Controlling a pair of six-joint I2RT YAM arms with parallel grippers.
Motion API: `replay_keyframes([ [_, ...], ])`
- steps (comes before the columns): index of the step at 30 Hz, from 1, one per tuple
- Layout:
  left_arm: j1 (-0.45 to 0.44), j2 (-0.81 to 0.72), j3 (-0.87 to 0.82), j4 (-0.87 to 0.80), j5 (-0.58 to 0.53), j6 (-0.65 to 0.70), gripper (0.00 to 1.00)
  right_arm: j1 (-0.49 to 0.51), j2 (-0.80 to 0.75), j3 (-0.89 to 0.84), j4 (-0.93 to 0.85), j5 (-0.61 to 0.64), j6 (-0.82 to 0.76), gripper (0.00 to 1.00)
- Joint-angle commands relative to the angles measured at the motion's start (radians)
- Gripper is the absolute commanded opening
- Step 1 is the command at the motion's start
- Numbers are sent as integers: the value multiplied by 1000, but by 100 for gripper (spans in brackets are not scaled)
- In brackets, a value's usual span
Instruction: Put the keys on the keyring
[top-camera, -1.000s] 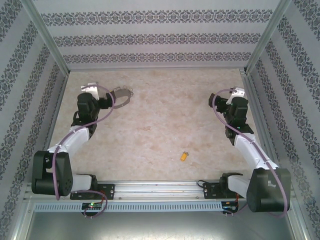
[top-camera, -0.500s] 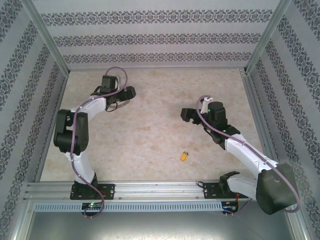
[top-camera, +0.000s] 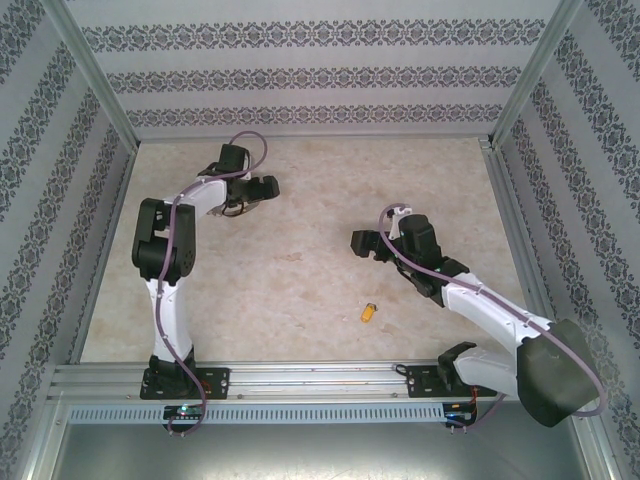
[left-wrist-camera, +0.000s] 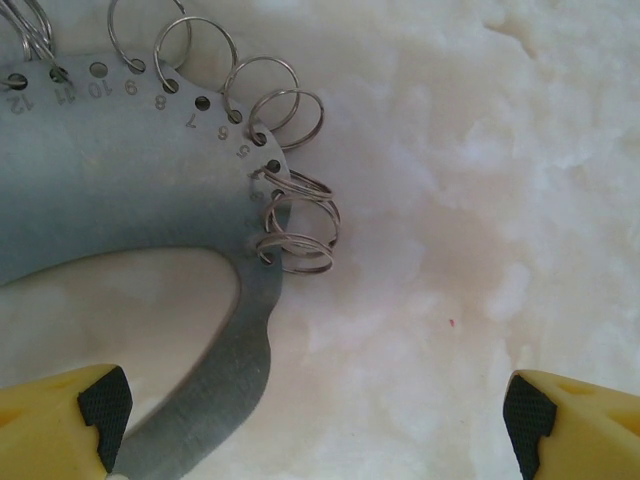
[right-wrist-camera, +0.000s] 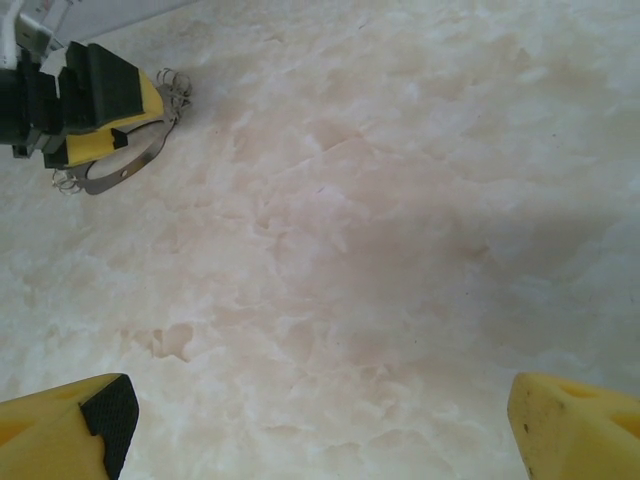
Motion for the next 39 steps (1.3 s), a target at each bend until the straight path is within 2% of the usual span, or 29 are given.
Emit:
replay_keyframes([
  [1, -15, 24, 37, -52, -32, 53, 97, 8, -29, 4, -12, 31, 13, 95],
  [13, -38, 33, 15, -54, -44, 72, 97, 8, -23, 7, -12, 49, 22, 96],
  [29, -68, -58, -145, 46, -2, 18, 97, 8, -12, 16, -4, 47, 28, 96],
  [39, -160, -180, -316, 140, -16, -57, 97, 8, -1, 8, 2, 52, 35, 96],
])
